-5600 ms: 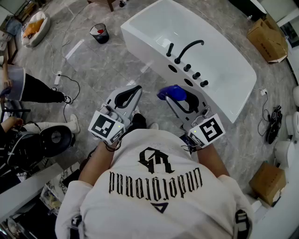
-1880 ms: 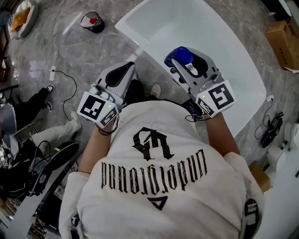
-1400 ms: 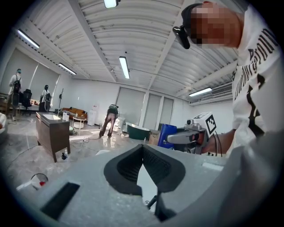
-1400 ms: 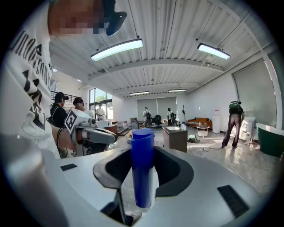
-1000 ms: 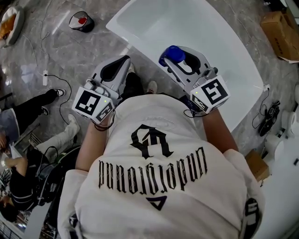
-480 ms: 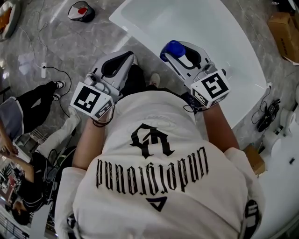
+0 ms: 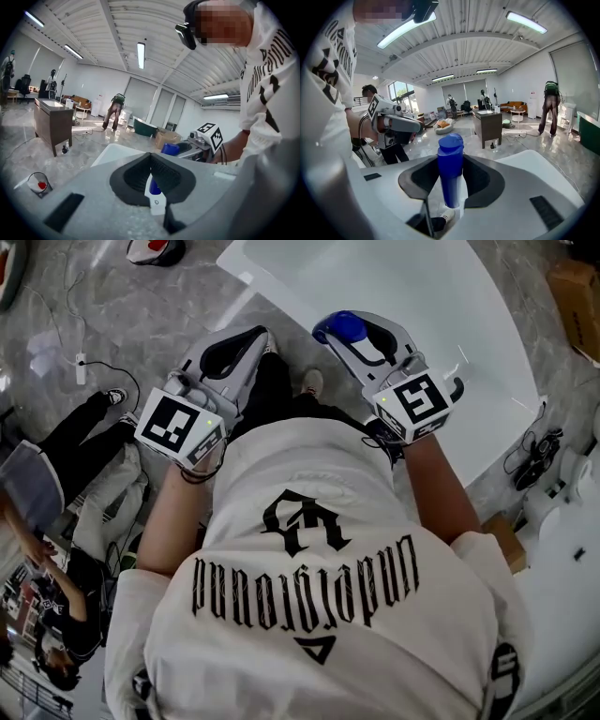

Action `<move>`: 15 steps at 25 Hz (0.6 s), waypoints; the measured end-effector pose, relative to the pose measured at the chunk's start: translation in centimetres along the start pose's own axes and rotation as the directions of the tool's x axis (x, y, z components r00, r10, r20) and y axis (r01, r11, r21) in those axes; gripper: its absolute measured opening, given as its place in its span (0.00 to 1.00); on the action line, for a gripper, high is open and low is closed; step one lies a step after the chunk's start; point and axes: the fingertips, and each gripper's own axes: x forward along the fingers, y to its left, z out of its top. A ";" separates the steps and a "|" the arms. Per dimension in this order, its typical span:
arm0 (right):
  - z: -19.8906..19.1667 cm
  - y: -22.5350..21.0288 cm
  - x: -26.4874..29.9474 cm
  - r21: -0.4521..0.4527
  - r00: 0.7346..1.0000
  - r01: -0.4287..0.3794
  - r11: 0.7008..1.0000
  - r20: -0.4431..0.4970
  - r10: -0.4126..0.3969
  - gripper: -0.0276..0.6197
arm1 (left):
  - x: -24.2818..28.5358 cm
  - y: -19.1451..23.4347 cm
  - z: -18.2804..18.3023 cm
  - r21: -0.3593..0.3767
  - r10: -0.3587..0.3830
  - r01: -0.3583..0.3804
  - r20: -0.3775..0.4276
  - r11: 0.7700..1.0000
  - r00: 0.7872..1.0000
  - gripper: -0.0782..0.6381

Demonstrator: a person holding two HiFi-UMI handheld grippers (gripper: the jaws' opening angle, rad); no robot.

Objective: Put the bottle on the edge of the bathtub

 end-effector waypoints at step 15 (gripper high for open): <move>-7.9 -3.0 5.2 0.014 0.987 0.031 0.999 -0.157 -0.028 0.28 | 3.2 3.4 -4.4 -0.042 -0.045 0.041 -0.089 0.998 0.995 0.13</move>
